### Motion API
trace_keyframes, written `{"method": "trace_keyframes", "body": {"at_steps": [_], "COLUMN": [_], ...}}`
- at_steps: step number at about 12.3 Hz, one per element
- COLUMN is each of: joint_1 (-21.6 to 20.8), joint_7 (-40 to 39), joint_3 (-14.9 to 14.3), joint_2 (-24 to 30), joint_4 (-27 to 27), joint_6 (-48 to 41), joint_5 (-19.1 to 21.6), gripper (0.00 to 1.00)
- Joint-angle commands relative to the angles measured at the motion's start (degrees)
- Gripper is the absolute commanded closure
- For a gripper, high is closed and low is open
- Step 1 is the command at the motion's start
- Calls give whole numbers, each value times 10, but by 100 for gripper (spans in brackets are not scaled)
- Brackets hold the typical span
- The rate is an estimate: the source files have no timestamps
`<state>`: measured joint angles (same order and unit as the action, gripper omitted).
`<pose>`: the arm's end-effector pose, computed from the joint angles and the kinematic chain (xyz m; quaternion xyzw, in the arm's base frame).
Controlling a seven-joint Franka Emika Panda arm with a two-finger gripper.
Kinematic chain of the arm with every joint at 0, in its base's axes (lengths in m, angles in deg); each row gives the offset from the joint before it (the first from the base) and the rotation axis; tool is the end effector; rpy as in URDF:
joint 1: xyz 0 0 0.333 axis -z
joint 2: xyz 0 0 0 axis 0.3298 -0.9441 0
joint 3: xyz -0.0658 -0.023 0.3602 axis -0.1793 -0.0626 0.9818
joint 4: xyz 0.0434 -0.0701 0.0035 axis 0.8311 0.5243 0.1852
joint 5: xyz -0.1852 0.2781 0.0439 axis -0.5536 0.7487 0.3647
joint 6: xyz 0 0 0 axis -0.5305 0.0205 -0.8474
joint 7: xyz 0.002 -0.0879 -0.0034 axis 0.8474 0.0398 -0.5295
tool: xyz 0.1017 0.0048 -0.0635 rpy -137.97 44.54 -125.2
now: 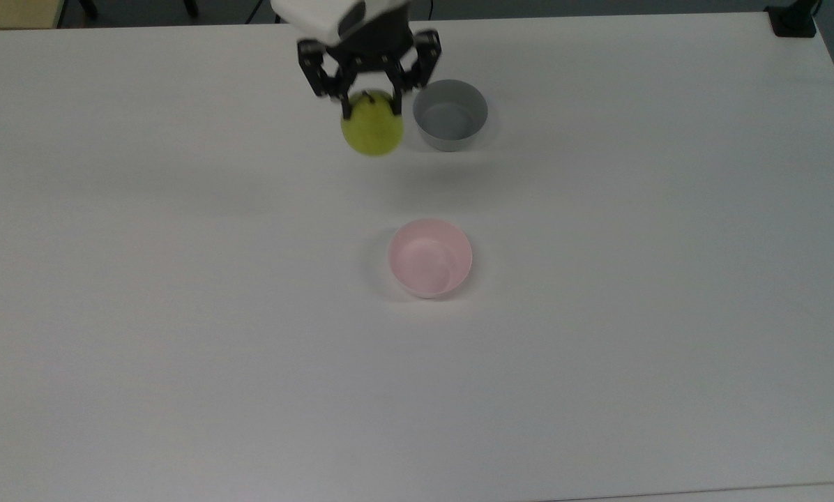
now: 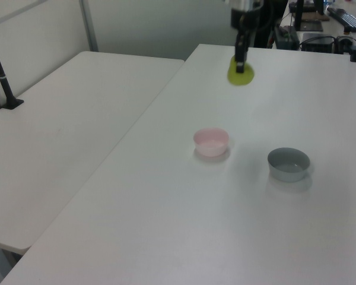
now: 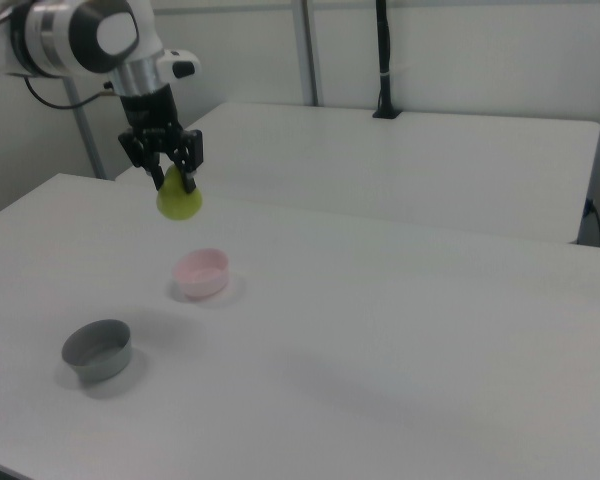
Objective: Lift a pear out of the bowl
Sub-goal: 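Lift the pear out of the pink bowl and carry it sideways, then lower the pear onto the table and open the gripper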
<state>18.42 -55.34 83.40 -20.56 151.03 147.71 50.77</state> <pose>0.5644 0.0570 0.6192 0.9963 0.0819 0.0193 0.0187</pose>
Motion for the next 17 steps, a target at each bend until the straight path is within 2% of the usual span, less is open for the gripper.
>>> {"method": "trace_keyframes", "body": {"at_steps": [1,3,9,11,17], "joint_1": [46,65,102,116,161], "joint_7": [-61,-98,-213,-244,-257], "joint_3": [14,10,-47,-60,-60], "joint_2": [84,120,108,88,0], "joint_4": [52,81,79,78,82], "joint_6": [-44,-42,0,24,120], "joint_5": [30,43,55,55,54], "gripper": [100,100,100,100,100]}}
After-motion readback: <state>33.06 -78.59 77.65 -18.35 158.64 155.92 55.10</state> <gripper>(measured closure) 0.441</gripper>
